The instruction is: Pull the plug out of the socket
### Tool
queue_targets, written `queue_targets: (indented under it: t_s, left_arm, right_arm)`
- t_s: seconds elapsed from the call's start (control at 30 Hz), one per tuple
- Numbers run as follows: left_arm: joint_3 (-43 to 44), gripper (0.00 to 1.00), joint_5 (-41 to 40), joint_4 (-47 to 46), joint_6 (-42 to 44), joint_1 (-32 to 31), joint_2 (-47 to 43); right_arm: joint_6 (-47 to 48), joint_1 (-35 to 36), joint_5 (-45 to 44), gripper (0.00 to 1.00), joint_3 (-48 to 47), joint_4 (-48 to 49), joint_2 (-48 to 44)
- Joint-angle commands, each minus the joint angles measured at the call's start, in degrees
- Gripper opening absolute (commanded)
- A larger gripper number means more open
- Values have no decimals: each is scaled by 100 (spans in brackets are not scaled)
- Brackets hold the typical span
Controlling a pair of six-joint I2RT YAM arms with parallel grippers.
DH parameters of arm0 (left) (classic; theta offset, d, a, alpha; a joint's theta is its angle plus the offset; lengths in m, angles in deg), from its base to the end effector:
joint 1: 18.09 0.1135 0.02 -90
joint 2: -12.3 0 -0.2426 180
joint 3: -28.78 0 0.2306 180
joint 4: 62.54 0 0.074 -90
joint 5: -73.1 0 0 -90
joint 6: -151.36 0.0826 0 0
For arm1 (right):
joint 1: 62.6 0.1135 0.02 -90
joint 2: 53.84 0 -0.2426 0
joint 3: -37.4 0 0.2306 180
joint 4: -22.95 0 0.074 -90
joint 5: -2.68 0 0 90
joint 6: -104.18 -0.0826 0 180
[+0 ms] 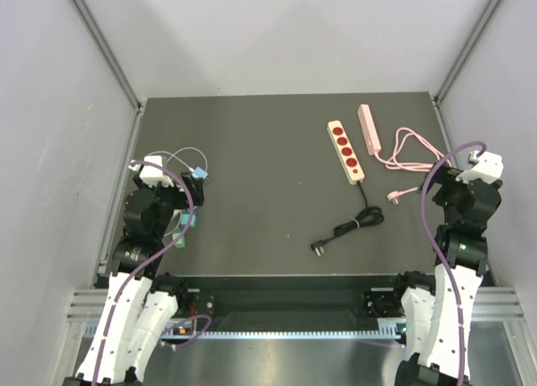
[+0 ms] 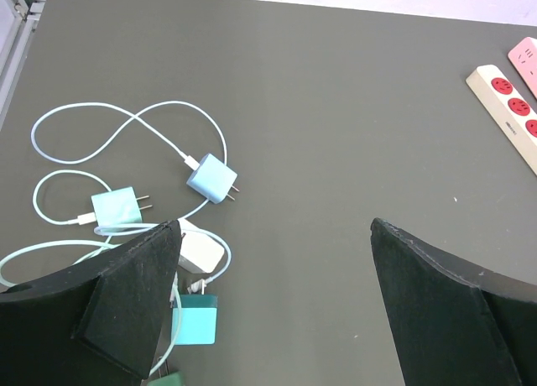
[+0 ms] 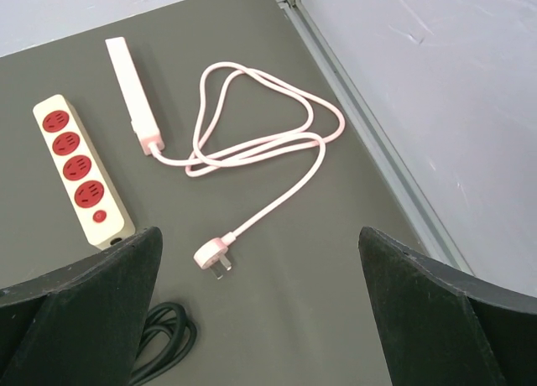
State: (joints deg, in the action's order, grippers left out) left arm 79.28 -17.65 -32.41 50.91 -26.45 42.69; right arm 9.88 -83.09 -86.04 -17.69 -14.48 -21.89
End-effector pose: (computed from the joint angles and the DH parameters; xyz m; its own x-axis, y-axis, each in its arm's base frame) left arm 0.1797 -0.0253 0.2883 -0.1933 -0.1549 -0.9688 0.0992 0.9793 -0.1764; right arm 0.1673 -0.0606 0.2939 -0.2058 0.1569 -0.9659 0.3461 0.9349 0.0782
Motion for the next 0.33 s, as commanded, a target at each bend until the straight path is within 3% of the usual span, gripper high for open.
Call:
queue_targets:
  t_s: [0.0,0.3]
  left_arm:
    - [-44,99,-21,-195,88,-34,-25]
    - [-53,99,-39,-195,97,-43,-42]
  right_arm:
    - [-45,-60,-102,100,-86,170,22]
    - [94,-60,-232,100,-95,222,40]
